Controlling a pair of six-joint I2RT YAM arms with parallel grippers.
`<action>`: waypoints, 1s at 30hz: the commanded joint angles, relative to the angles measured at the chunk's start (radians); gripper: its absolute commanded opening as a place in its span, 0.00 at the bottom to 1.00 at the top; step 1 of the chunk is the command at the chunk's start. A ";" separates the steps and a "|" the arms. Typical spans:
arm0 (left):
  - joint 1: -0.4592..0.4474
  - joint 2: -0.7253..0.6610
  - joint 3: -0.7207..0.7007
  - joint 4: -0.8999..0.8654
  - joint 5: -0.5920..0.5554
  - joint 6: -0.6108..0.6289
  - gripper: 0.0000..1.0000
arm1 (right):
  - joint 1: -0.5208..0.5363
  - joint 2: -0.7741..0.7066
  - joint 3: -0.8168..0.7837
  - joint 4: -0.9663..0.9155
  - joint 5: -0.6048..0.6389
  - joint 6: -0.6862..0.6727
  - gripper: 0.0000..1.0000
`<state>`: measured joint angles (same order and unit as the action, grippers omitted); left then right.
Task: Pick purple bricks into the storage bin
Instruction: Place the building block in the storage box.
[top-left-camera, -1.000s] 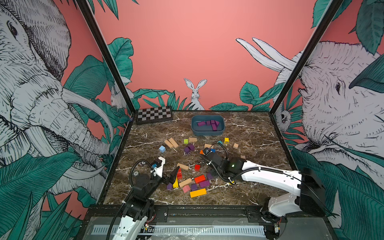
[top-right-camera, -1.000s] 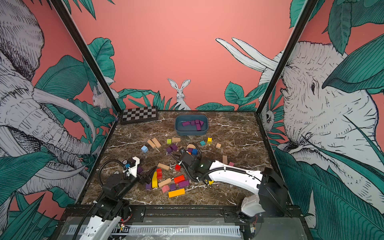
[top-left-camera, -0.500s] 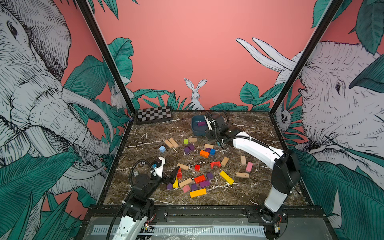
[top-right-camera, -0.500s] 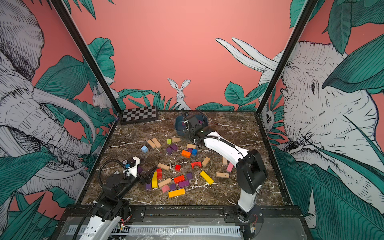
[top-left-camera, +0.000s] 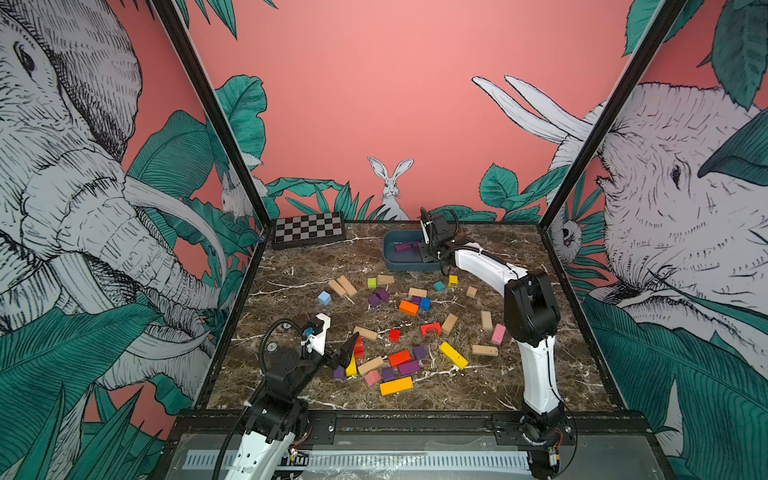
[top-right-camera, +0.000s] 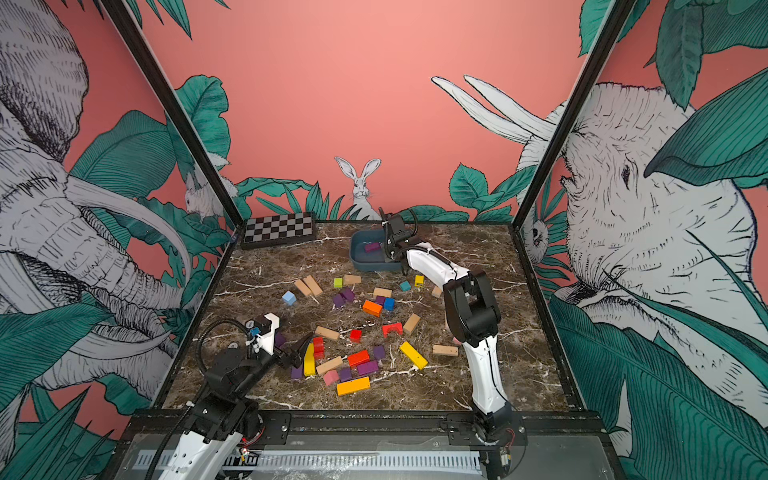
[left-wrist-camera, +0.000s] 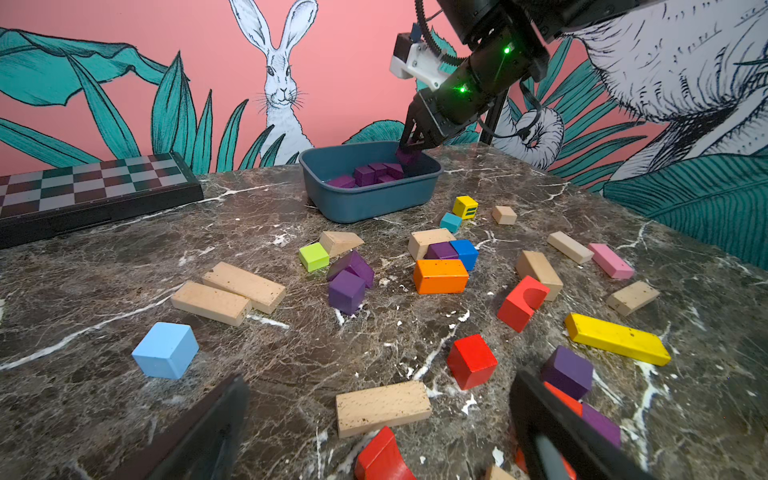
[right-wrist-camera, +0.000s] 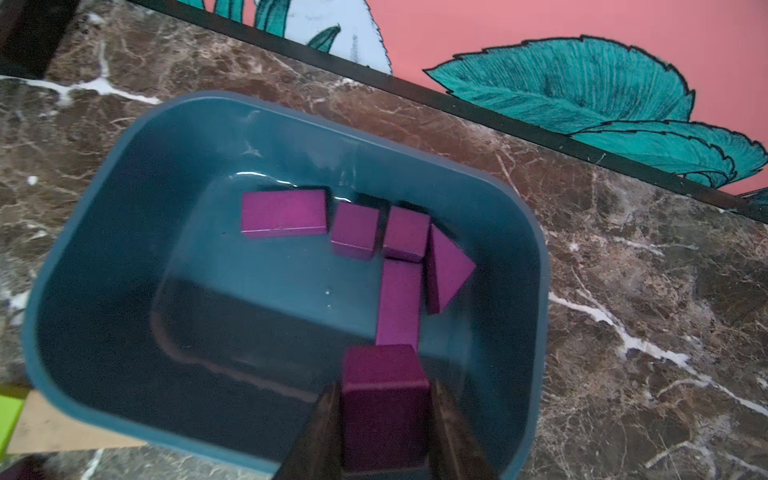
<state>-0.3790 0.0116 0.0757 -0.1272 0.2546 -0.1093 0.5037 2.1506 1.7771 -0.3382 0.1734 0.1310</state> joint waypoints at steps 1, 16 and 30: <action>-0.002 -0.007 -0.014 0.027 0.012 -0.003 0.99 | 0.000 0.032 0.049 0.036 -0.025 0.005 0.25; -0.003 -0.006 -0.014 0.028 0.009 -0.001 0.99 | -0.015 0.202 0.192 0.024 -0.042 0.025 0.28; -0.002 -0.006 -0.014 0.029 0.005 0.000 0.99 | -0.025 0.270 0.306 -0.005 -0.032 0.030 0.45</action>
<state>-0.3790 0.0116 0.0757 -0.1272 0.2543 -0.1089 0.4831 2.4023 2.0434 -0.3344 0.1402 0.1589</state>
